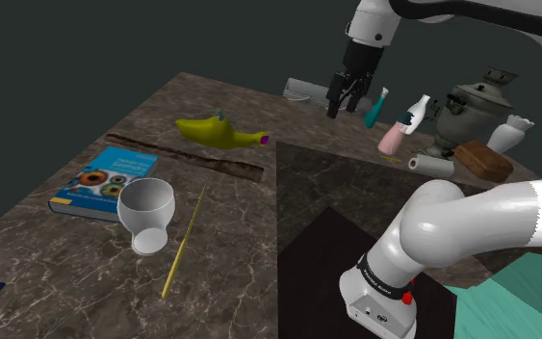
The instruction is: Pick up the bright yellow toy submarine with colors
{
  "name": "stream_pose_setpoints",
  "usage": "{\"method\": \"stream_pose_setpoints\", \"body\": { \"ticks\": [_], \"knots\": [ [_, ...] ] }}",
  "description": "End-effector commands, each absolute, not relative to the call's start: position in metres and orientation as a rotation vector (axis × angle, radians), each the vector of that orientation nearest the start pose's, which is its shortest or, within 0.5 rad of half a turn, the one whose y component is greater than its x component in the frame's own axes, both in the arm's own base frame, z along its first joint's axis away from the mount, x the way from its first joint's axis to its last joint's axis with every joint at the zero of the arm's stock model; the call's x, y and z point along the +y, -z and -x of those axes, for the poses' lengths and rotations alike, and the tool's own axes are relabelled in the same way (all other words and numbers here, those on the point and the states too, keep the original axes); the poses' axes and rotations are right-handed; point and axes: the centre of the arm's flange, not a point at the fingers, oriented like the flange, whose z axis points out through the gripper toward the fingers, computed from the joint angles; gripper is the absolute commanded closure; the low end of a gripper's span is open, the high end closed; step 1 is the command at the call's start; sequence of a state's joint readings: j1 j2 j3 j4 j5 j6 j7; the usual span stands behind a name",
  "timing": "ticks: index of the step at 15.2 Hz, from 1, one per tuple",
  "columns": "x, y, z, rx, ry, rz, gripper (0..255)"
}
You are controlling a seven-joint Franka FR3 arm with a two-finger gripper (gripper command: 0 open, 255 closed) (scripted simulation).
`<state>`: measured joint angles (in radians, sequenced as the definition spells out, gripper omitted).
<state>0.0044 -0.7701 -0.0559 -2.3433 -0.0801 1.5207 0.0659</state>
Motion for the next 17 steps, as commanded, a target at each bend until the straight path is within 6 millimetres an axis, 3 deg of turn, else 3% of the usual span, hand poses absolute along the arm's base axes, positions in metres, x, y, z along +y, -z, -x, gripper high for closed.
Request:
{"method": "stream_pose_setpoints", "body": {
  "ticks": [1,17],
  "knots": [
    [-0.03,-0.587,-0.305,0.163,-0.084,3.178,0],
    [-0.01,-0.514,-0.497,0.154,-0.022,3.211,0]
  ]
}}
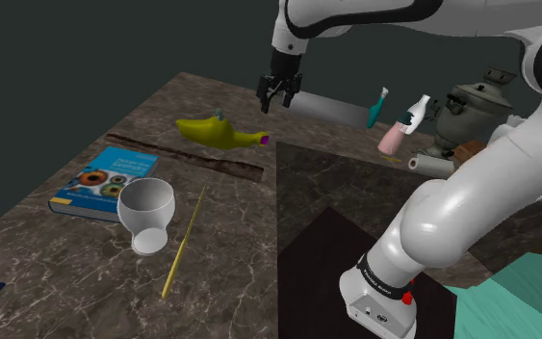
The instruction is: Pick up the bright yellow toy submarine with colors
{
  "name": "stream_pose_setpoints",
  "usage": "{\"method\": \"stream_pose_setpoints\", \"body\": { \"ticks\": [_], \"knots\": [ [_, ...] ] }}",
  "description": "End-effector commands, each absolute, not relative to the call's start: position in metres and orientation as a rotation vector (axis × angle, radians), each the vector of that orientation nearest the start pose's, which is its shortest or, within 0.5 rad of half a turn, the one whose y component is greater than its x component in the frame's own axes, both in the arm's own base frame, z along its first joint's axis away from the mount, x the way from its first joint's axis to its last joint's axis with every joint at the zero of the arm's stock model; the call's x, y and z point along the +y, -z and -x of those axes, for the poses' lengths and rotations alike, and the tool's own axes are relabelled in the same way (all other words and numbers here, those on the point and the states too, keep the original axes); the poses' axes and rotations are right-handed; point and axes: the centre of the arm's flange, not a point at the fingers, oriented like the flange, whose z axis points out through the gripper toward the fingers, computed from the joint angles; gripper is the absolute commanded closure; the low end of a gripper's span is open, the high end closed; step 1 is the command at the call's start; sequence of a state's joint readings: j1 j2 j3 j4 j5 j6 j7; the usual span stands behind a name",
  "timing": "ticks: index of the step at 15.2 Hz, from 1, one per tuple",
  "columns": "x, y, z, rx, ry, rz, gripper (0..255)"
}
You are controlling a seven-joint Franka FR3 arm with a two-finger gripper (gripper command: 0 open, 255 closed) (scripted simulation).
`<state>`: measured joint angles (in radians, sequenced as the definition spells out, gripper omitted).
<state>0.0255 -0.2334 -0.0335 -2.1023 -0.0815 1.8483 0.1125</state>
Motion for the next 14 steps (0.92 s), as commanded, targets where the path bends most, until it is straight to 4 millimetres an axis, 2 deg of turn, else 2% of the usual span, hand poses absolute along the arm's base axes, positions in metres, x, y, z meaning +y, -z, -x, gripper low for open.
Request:
{"method": "stream_pose_setpoints", "body": {
  "ticks": [1,14],
  "knots": [
    [-0.008,-0.509,-0.509,0.154,-0.018,3.213,0],
    [0.007,-0.455,-0.667,0.147,0.033,3.239,0]
  ]
}}
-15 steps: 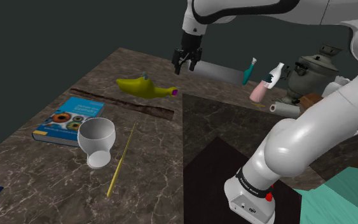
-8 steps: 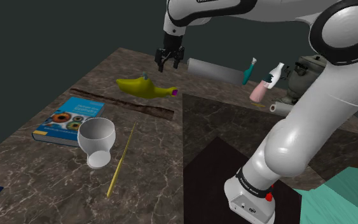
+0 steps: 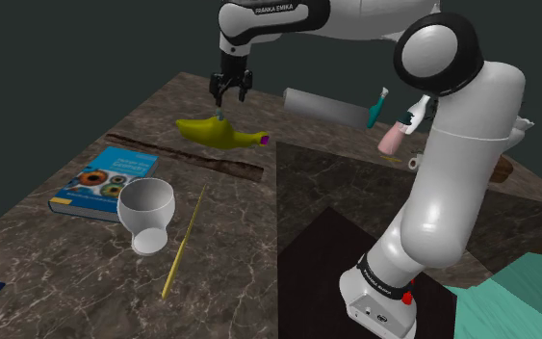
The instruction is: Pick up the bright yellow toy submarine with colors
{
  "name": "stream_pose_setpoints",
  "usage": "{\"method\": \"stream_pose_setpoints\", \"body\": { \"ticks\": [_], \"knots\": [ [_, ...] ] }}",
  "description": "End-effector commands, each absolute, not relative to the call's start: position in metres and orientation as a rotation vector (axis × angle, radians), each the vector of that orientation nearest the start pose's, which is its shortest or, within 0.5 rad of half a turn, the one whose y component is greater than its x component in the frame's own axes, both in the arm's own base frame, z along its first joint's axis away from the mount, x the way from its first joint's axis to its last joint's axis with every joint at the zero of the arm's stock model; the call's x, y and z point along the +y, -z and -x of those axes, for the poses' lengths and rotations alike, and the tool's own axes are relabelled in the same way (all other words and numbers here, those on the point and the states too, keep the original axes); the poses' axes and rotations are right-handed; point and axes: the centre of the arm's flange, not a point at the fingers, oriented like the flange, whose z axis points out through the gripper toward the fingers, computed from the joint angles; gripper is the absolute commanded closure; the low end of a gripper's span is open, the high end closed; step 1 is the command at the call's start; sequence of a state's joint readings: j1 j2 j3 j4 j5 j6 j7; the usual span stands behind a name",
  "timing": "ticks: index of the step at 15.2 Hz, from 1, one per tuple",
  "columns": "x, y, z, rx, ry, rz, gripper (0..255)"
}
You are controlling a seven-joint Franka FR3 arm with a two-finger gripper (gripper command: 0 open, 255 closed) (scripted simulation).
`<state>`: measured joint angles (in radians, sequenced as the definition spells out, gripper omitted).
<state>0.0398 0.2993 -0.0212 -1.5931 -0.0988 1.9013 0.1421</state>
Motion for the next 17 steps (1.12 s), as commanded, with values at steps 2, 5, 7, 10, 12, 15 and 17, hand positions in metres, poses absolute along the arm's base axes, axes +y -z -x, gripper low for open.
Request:
{"method": "stream_pose_setpoints", "body": {
  "ticks": [2,5,7,10,12,15,17],
  "knots": [
    [0.01,-0.447,-0.691,0.145,0.041,3.243,0],
    [0.011,-0.434,-0.7,0.145,0.044,3.244,0],
    [0.011,-0.423,-0.7,0.145,0.044,3.244,0],
    [0.011,-0.407,-0.7,0.145,0.044,3.244,0],
    [0.011,-0.404,-0.7,0.145,0.044,3.244,0],
    [0.01,-0.404,-0.7,0.145,0.044,3.244,255],
    [0.01,-0.404,-0.7,0.145,0.043,3.244,255]
  ]
}}
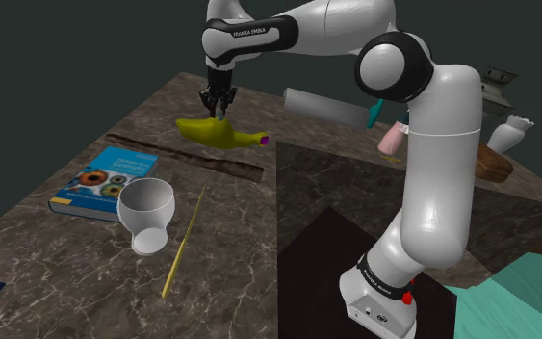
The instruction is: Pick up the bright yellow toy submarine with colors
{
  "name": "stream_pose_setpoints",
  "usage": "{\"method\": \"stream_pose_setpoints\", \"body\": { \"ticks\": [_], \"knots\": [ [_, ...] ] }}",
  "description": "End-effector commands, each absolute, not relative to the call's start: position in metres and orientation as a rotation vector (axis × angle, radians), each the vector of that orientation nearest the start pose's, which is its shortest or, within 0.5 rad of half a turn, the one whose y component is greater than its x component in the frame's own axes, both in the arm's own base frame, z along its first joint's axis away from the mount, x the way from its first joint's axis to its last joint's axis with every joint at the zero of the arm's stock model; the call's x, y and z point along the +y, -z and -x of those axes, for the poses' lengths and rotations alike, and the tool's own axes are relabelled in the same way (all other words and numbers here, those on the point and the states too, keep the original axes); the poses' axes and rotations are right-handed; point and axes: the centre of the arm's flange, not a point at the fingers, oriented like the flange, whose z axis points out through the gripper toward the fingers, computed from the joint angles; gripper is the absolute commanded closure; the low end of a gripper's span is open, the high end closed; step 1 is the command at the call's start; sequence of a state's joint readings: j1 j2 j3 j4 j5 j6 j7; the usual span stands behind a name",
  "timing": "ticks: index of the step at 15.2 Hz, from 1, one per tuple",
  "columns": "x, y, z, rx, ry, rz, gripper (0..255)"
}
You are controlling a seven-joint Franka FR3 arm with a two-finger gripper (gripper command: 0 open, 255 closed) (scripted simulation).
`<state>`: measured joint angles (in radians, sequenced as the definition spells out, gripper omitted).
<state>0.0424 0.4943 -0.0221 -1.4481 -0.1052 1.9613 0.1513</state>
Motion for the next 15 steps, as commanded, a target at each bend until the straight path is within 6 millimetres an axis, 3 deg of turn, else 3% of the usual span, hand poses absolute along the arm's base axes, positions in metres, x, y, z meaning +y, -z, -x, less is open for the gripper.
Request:
{"method": "stream_pose_setpoints", "body": {
  "ticks": [1,5,15],
  "knots": [
    [0.01,-0.404,-0.7,0.145,0.043,3.244,255],
    [0.011,-0.404,-0.7,0.145,0.044,3.244,255],
    [0.011,-0.457,-0.7,0.145,0.044,3.244,255]
  ]
}}
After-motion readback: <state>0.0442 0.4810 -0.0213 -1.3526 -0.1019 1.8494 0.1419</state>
